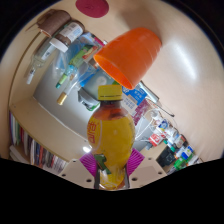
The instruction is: Pour water
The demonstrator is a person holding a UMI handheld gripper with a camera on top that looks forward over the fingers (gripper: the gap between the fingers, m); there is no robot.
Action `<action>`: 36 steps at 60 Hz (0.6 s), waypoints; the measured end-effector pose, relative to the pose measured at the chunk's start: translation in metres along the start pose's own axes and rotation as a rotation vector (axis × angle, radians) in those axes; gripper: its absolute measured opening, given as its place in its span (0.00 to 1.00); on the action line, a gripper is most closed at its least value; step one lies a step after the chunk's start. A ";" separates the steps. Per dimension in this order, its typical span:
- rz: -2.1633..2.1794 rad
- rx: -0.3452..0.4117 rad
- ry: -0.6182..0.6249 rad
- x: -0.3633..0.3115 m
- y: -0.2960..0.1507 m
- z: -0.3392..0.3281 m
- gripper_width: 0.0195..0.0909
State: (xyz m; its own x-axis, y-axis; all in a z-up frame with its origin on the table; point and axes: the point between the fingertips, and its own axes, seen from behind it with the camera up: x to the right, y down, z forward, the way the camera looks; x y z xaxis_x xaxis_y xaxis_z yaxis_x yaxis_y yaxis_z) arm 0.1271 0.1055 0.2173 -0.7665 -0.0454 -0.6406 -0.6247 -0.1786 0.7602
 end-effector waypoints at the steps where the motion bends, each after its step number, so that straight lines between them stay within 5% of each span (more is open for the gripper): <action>1: 0.005 0.004 -0.001 -0.001 -0.001 -0.001 0.21; 14: -0.148 -0.050 0.057 -0.001 0.005 -0.001 0.20; 25: -0.929 -0.114 0.104 -0.063 0.043 -0.014 0.20; 29: -1.329 -0.060 0.046 -0.121 0.045 -0.026 0.21; 36: -1.986 0.181 0.027 -0.216 0.028 -0.039 0.34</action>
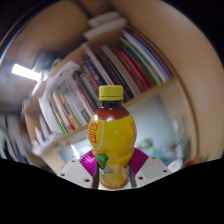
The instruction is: Pour water
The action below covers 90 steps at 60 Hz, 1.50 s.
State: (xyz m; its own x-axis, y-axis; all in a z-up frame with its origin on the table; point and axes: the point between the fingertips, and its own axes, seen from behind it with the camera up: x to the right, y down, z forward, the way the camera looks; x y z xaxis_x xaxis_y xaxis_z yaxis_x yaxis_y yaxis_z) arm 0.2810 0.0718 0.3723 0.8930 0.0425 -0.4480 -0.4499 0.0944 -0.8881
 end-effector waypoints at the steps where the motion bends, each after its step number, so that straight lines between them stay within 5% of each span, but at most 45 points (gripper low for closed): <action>1: -0.084 0.020 -0.003 0.023 -0.006 -0.011 0.38; 8: -0.395 -0.018 0.176 0.114 0.018 -0.016 0.42; 15: -0.390 -0.177 0.264 0.179 0.113 -0.022 0.42; 34: -0.390 -0.290 0.289 0.240 0.226 -0.027 0.44; 51: -0.432 -0.309 0.260 0.235 0.231 -0.028 0.49; 54: -0.451 -0.373 0.291 0.242 0.236 -0.034 0.60; 58: -0.454 -0.417 0.309 0.243 0.240 -0.047 0.91; 59: -0.451 -0.420 0.309 0.241 0.240 -0.051 0.93; 68: -0.417 -0.465 0.329 0.225 0.238 -0.098 0.92; 90: -0.409 -0.442 0.361 0.101 0.186 -0.248 0.91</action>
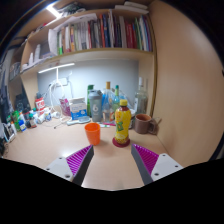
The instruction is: Pour water
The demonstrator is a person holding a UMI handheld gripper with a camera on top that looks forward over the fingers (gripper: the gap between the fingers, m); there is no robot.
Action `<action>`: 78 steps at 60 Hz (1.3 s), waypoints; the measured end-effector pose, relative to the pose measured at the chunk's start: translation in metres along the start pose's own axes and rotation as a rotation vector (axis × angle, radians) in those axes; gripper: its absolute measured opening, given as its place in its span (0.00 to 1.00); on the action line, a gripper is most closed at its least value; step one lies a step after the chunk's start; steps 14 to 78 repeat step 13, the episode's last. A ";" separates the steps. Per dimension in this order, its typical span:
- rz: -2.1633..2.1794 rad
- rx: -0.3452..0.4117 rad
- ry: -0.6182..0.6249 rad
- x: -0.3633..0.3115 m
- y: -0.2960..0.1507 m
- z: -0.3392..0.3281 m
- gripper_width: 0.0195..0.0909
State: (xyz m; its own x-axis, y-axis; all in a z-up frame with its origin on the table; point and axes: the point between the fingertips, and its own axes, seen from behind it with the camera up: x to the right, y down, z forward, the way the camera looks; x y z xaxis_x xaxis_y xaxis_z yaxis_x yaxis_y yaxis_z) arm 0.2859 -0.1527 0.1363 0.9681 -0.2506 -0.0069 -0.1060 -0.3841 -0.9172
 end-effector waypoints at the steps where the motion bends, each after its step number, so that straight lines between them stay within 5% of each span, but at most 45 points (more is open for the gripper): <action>1: 0.000 0.004 0.005 -0.002 -0.002 -0.009 0.91; 13: 0.025 0.023 0.031 -0.031 -0.015 -0.103 0.91; 78: 0.025 0.023 0.031 -0.031 -0.015 -0.103 0.91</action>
